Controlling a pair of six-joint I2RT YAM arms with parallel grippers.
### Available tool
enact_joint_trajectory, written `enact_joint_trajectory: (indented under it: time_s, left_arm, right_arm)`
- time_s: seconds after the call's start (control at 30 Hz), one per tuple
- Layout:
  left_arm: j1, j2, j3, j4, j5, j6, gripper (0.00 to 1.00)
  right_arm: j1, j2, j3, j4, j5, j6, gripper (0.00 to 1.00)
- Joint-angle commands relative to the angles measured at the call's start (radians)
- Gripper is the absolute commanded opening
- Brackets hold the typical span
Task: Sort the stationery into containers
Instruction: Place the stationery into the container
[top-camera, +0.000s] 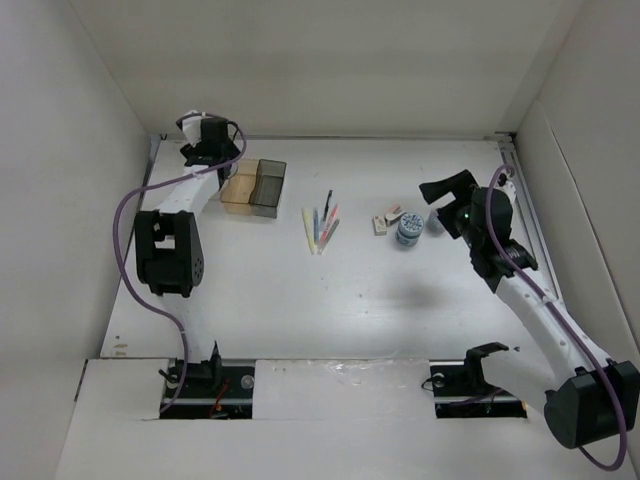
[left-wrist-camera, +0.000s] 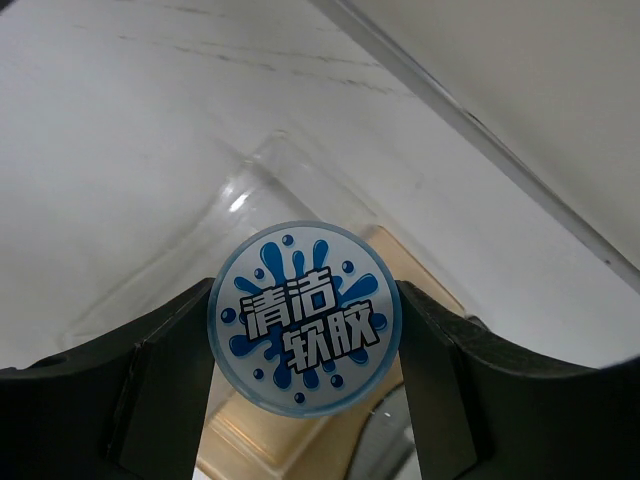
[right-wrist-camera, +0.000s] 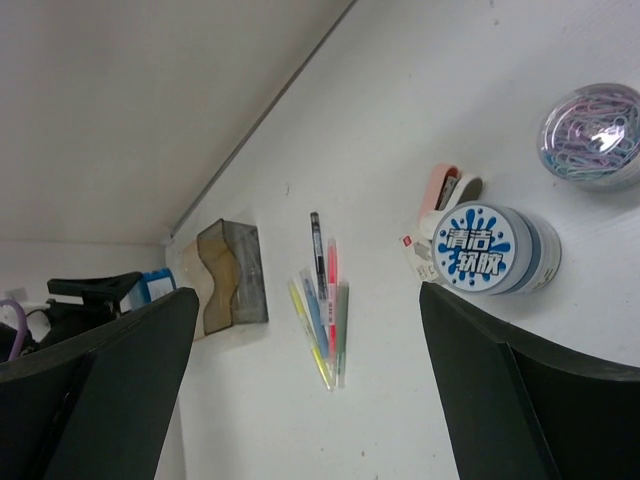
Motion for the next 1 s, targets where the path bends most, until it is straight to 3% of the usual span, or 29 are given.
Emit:
enact_joint_trajectory:
  time_s: [0.0, 0.47, 0.87, 0.97]
  left_arm:
    - [0.026, -0.041, 0.069, 0.047, -0.009, 0.008, 0.37]
    - [0.036, 0.151, 0.222, 0.015, -0.116, 0.095, 0.38]
    - [0.036, 0.171, 0.178, 0.052, -0.167, 0.123, 0.40]
    - [0.027, 0.181, 0.168, 0.052, -0.156, 0.123, 0.45]
  right_arm:
    - [0.028, 0.010, 0.022, 0.049, -0.026, -0.018, 0.98]
    - [0.057, 0.019, 0.031, 0.049, -0.007, -0.036, 1.00]
    - [0.066, 0.028, 0.040, 0.049, -0.007, -0.036, 1.00]
    - [0.066, 0.028, 0.040, 0.049, -0.007, -0.036, 1.00]
